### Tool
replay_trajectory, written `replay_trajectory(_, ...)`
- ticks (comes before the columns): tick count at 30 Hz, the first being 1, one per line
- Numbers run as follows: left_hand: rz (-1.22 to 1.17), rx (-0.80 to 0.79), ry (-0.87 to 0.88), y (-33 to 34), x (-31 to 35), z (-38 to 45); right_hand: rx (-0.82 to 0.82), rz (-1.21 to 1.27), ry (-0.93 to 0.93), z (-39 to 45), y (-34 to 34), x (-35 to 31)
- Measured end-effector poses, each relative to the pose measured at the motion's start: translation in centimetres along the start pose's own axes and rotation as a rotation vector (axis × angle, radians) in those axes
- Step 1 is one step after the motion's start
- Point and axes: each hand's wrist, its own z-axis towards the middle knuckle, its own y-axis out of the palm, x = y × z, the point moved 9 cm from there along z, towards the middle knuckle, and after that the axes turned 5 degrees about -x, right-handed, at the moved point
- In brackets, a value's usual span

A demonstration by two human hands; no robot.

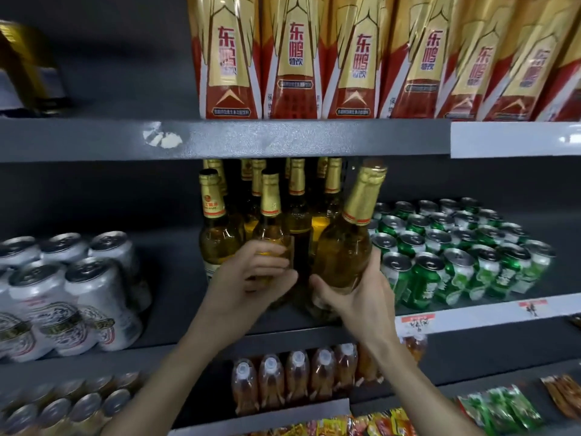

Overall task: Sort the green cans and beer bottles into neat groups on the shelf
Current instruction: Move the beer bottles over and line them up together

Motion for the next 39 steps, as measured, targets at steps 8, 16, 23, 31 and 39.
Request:
replay_trajectory(8,0.056,0.13,-0.028,-3.1,-0.1,-1.7,-0.031,-0.032,0.019,2.4,2.4,3.3)
replay_trajectory(16,0.03,0.168,-0.033,-4.3,-0.7,-2.1,-0.111,-0.03,0.03,3.8,5.2,4.5)
replay_trajectory(23,0.024,0.172,-0.03,-4.9,-1.4,-2.7,-0.162,-0.04,0.058,5.2,6.4,4.6)
replay_trajectory(31,0.002,0.156,-0.024,-5.2,-2.6,-3.1,-0.231,0.055,0.096,6.1,7.8,5.1)
replay_trajectory(39,-0.063,0.019,-0.033,-2.6,-3.7,-1.1,-0.262,0.066,0.122,4.9,6.6,4.4)
